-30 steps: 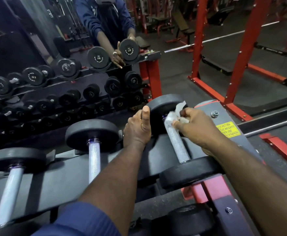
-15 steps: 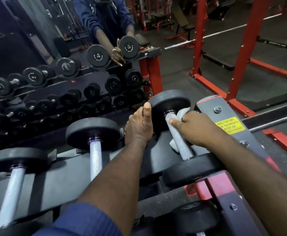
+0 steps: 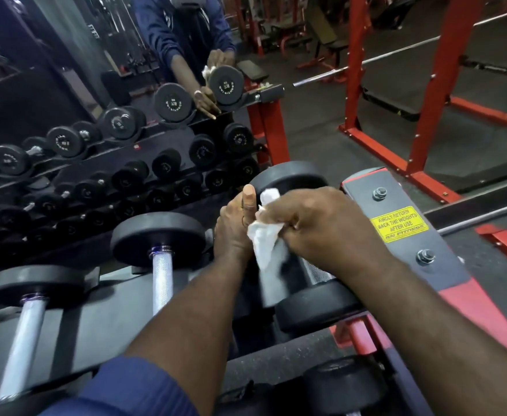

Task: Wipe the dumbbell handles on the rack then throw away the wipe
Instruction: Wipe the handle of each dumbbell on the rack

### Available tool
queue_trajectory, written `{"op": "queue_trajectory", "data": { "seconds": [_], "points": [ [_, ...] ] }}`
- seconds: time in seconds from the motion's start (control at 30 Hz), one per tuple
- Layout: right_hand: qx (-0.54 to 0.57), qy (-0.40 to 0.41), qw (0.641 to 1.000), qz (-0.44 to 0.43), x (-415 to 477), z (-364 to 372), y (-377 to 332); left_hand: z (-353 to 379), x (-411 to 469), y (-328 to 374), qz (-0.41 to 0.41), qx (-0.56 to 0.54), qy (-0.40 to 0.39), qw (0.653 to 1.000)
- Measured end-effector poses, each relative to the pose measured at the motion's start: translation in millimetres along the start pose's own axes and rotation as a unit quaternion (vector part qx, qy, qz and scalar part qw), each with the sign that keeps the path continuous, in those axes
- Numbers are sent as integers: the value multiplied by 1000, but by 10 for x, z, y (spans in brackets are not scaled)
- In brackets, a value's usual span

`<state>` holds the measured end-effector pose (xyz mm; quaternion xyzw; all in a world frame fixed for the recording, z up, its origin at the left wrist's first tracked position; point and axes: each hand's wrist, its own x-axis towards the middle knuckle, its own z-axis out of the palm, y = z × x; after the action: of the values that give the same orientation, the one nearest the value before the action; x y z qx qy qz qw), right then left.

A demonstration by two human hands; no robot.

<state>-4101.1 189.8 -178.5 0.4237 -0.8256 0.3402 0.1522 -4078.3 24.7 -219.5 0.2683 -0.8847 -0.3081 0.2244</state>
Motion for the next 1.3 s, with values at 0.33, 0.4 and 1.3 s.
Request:
{"op": "queue_trajectory", "data": {
  "seconds": [0.33,0.4,1.3],
  "points": [
    [23,-144,982,119,29,29,122,4,-50,25,4,-15,30,999],
    [50,-75,984,151,99,29,126,-7,-48,19,-1,-14,18,1000],
    [-232,-464,849,100,192,-196,-416,-164,-26,-109,44,-14,-30,998]
  ]
}}
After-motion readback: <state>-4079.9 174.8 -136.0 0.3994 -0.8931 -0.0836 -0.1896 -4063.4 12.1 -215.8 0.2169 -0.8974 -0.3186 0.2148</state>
